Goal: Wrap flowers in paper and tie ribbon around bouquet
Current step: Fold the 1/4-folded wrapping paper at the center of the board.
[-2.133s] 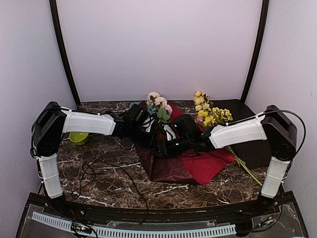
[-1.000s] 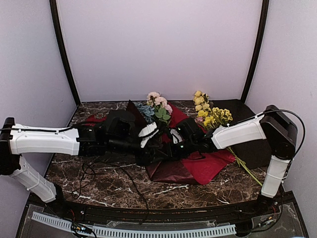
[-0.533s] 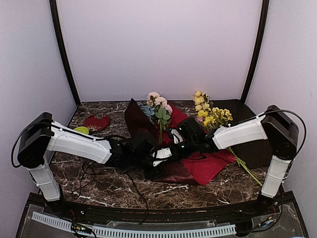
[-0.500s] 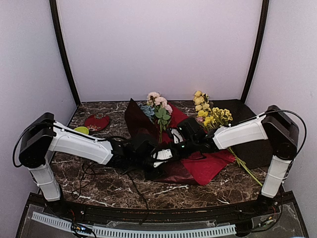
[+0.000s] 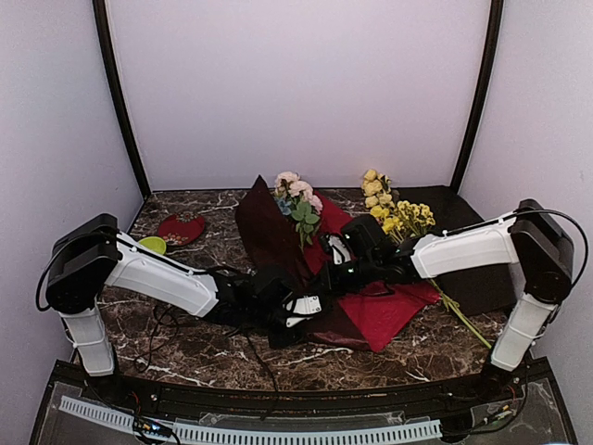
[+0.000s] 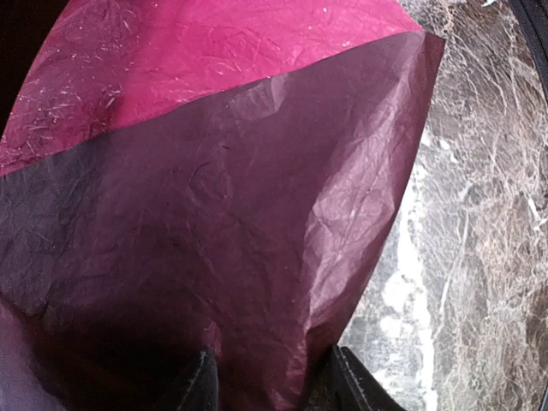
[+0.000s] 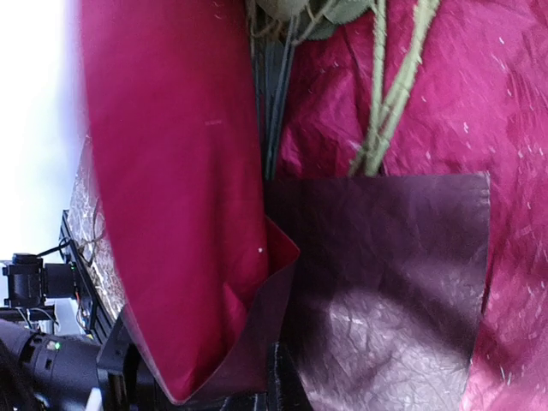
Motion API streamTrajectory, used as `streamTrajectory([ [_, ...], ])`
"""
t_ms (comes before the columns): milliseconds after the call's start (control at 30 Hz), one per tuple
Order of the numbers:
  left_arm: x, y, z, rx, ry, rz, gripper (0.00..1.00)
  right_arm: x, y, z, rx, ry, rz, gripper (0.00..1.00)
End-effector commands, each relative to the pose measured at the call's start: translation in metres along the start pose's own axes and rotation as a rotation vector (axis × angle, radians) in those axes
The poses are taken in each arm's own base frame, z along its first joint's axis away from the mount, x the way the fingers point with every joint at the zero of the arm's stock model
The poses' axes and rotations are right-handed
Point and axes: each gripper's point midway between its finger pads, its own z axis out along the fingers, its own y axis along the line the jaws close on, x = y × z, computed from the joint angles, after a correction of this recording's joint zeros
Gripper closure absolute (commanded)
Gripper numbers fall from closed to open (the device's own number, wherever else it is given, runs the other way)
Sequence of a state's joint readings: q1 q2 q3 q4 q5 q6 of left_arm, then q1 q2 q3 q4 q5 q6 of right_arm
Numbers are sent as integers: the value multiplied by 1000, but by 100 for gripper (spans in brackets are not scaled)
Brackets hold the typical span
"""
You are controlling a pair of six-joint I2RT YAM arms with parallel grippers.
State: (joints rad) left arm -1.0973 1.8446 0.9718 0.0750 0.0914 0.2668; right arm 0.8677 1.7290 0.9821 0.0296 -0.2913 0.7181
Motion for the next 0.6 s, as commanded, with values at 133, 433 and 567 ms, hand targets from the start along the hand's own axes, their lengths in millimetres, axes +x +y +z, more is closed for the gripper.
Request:
streamTrajectory([
  [133, 16, -8, 3, 32, 34, -11, 56, 17, -21, -9, 53, 17, 37, 100],
  [433, -13, -16, -16, 95, -50, -9, 54, 34, -57, 6, 83, 67, 109, 100],
  [567, -39, -25, -44, 147, -149, -4, 53, 36, -64, 11, 89, 76, 118, 100],
])
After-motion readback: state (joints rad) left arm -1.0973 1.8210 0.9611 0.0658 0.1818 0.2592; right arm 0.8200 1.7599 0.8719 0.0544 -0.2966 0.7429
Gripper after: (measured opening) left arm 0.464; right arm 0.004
